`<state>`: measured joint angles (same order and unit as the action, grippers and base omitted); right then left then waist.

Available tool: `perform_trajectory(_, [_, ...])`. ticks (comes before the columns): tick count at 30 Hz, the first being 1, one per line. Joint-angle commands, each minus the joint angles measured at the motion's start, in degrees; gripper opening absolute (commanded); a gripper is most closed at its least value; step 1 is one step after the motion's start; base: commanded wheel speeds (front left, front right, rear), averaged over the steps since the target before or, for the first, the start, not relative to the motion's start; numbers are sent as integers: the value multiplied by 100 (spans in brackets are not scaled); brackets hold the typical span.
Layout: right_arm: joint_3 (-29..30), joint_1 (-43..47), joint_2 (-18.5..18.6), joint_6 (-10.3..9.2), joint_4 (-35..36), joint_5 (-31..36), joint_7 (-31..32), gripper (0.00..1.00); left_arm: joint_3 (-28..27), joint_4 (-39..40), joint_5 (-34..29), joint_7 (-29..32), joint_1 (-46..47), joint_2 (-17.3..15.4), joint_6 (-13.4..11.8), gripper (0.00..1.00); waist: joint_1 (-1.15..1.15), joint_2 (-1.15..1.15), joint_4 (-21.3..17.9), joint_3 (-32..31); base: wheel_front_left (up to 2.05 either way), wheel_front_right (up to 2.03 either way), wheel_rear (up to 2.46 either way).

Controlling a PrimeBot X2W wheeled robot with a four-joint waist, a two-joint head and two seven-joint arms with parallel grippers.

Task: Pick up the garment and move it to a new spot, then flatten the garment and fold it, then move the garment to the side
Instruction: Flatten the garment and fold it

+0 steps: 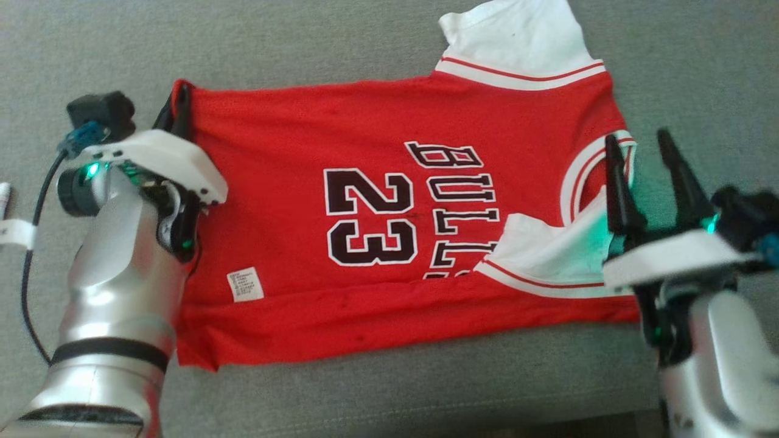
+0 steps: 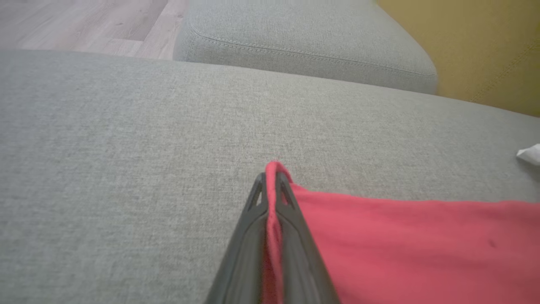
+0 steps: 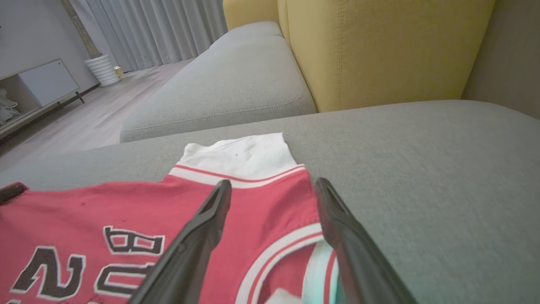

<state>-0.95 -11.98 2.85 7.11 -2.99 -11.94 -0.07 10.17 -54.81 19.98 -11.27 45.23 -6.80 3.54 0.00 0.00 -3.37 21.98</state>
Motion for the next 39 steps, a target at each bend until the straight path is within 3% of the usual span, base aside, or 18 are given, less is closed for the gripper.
perform_trajectory(1, [-76, -422, 132, 37, -6, -17, -26, 100, -105, 100, 14, -98, 285, -136, 27, 0, 0, 0, 71, 67, 0, 0, 0])
perform_trajectory(17, [-480, -3882, 883, 37, -3113, -315, 339, 100, 292, 264, 54, -336, 1057, 310, 181, 0, 0, 0, 700, 981, 0, 0, 0])
perform_trajectory(22, [-683, -4550, 1001, 37, -4209, -245, 687, 100, 442, 250, 138, -359, 1126, 367, 212, 0, 0, 0, 801, 1040, 0, 0, 0])
perform_trajectory(27, [-748, -4870, 974, 37, -4853, -237, 864, 100, 565, 250, 223, -369, 1126, 385, 217, 0, 0, 0, 832, 1025, 0, 0, 0])
perform_trajectory(30, [-860, -4930, 938, 37, -5045, -328, 927, 0, 585, 296, 271, -371, 1083, 388, 204, 0, 0, 0, 804, 983, 0, 0, 0])
perform_trajectory(39, [-1322, -4884, 1005, 37, -4762, -800, 486, 0, 406, 615, 290, -372, 797, 347, 110, 0, 0, 0, 688, 745, 0, 0, 0])
